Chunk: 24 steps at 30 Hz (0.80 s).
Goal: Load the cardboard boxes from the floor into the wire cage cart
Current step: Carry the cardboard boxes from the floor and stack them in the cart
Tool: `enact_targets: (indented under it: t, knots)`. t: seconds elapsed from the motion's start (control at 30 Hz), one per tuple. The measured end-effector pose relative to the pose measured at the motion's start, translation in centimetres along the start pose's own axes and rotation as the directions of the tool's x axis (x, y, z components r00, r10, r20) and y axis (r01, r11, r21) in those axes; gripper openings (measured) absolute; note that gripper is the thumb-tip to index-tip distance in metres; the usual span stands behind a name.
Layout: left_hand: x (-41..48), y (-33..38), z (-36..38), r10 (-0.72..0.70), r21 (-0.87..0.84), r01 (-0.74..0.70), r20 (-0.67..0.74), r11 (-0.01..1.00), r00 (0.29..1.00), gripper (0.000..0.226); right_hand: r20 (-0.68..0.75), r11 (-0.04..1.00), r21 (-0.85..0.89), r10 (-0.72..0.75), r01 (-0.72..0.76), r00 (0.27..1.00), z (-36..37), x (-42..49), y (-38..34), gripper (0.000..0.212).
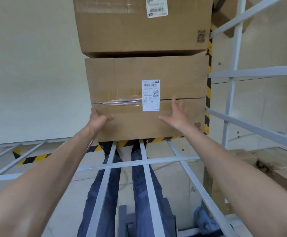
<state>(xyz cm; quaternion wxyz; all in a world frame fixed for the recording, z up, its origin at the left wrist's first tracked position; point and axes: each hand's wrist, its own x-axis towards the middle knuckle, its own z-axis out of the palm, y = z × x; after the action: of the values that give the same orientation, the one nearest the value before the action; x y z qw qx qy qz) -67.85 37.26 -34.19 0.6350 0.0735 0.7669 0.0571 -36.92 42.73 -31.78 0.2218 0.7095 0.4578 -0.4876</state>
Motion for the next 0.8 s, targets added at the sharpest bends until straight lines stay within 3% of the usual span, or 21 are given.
enact_targets:
  t: [0.13, 0.2, 0.23, 0.27, 0.3, 0.33, 0.37, 0.47, 0.57, 0.67, 0.8]
  knots:
    - [1.4, 0.0, 0.6, -0.023, 0.108, 0.026, -0.028, 0.994, 0.999, 0.117, 0.04, 0.971, -0.231, -0.053, 0.061, 0.998, 2.7, 2.7, -2.1, 0.116]
    - [1.1, -0.5, 0.7, 0.076, 0.393, -0.037, -0.085, 0.919, 0.993, 0.119, 0.045, 0.93, -0.363, -0.045, 0.059, 0.998, 3.0, 3.6, -1.7, 0.124]
    - [0.9, -0.9, 0.9, 0.188, 0.622, -0.088, -0.098, 0.778, 0.977, 0.119, 0.043, 0.911, -0.407, -0.053, 0.066, 0.998, 3.1, 3.8, -1.2, 0.126]
    - [0.8, -1.3, 1.3, 0.323, 0.807, -0.152, -0.051, 0.57, 0.945, 0.118, 0.039, 0.897, -0.434, -0.07, 0.08, 0.997, 3.2, 3.9, -0.7, 0.126]
    - [0.9, -1.3, 1.8, 0.407, 0.902, -0.212, 0.045, 0.377, 0.912, 0.117, 0.032, 0.889, -0.448, -0.093, 0.098, 0.995, 3.2, 4.2, -0.1, 0.126]
    - [1.3, -1.2, 2.4, 0.418, 0.93, -0.254, 0.127, 0.265, 0.899, 0.117, 0.027, 0.881, -0.459, -0.116, 0.115, 0.993, 3.1, 4.4, 0.3, 0.126]
    - [1.7, -0.8, 3.0, 0.387, 0.937, -0.271, 0.17, 0.221, 0.906, 0.12, 0.023, 0.87, -0.476, -0.138, 0.133, 0.99, 2.9, 4.7, 0.6, 0.125]
    - [3.5, 1.2, 4.7, 0.299, 0.942, -0.213, 0.131, 0.261, 0.945, 0.134, 0.019, 0.839, -0.521, -0.176, 0.16, 0.984, 1.8, 5.7, 0.2, 0.126]
    - [3.9, 1.9, 5.7, 0.305, 0.939, -0.178, 0.084, 0.294, 0.949, 0.136, 0.021, 0.836, -0.53, -0.158, 0.145, 0.987, 1.2, 6.2, -0.4, 0.128]
    - [3.2, 1.6, 5.5, 0.357, 0.941, -0.172, 0.06, 0.292, 0.932, 0.122, 0.011, 0.834, -0.532, -0.166, 0.146, 0.986, 1.2, 5.5, -0.4, 0.121]
    - [0.8, 3.0, 4.2, 0.368, 0.909, -0.21, 0.069, 0.36, 0.927, 0.099, -0.025, 0.853, -0.498, -0.198, 0.16, 0.98, -0.4, 3.6, -0.3, 0.096]
